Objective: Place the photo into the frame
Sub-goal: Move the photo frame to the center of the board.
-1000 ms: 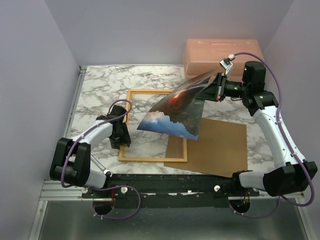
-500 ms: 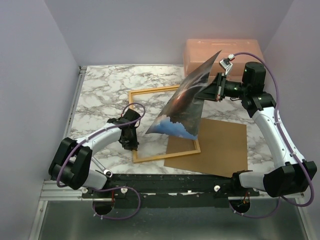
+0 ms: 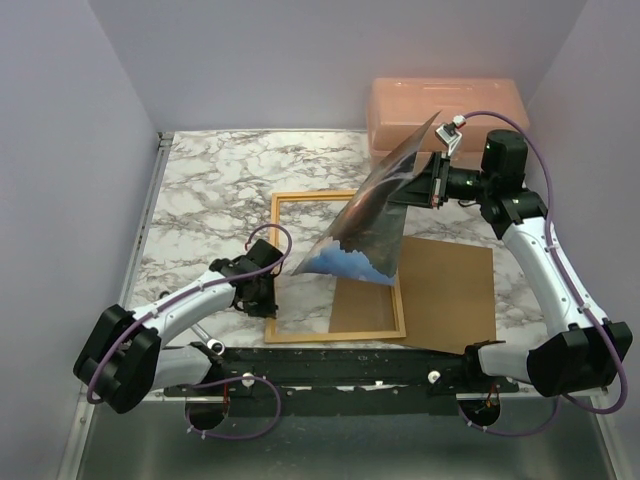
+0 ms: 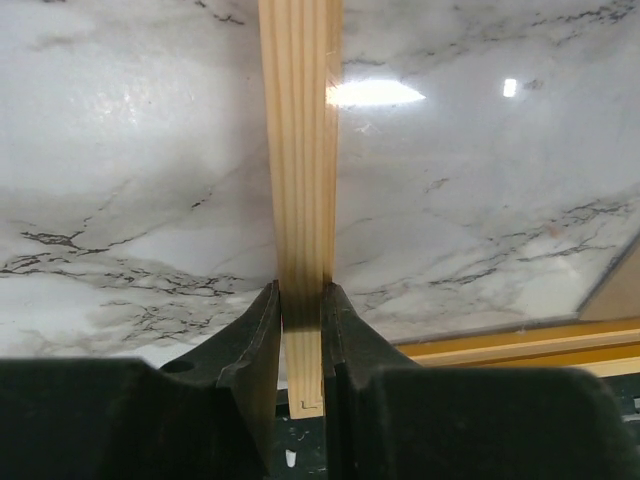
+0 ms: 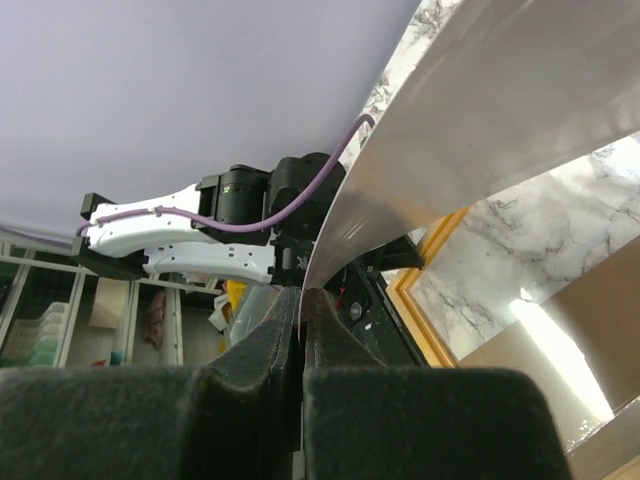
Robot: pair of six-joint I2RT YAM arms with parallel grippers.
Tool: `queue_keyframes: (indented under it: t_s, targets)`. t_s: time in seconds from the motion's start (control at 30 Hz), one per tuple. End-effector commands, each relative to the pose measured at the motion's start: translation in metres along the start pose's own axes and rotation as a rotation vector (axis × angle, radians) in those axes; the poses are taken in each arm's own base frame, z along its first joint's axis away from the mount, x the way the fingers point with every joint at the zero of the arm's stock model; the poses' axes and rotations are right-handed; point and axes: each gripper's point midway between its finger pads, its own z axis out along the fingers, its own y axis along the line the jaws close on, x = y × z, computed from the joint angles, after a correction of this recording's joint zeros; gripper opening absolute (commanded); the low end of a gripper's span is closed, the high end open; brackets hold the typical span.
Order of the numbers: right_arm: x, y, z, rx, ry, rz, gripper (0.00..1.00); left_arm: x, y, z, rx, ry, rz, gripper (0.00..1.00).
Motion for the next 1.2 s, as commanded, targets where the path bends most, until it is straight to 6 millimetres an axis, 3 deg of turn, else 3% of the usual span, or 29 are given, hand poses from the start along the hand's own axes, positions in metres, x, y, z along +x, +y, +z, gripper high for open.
queue_keyframes:
  t_s: [0.0,0.13,0.3,0.6,0.8,1.0,1.17]
  targets:
    - [0.004,0.006,-0.003,-0.047,0.014,-0.054,0.00,0.004,-0.003,-0.002,0.032,-0.003,-0.012,0.04]
    - [0.008,0.001,-0.002,-0.055,0.033,-0.037,0.01,0.004,-0.008,-0.005,0.049,0.003,-0.020,0.43]
    - [0.010,-0.003,-0.001,-0.052,0.046,-0.013,0.01,-0.002,-0.023,-0.015,0.118,-0.012,-0.034,0.64]
    - [0.011,-0.020,0.002,0.025,0.067,0.050,0.01,-0.017,-0.040,-0.030,0.321,-0.035,-0.143,0.70]
    - [0.003,-0.034,0.005,0.110,0.069,0.125,0.01,-0.026,-0.026,-0.031,0.374,-0.051,-0.232,0.70]
    - [-0.003,-0.027,0.008,0.069,0.063,0.147,0.01,-0.031,-0.016,-0.035,0.388,-0.075,-0.267,0.70]
    - [-0.009,-0.009,0.012,-0.004,0.065,0.134,0.01,-0.036,-0.010,-0.042,0.404,-0.104,-0.293,0.70]
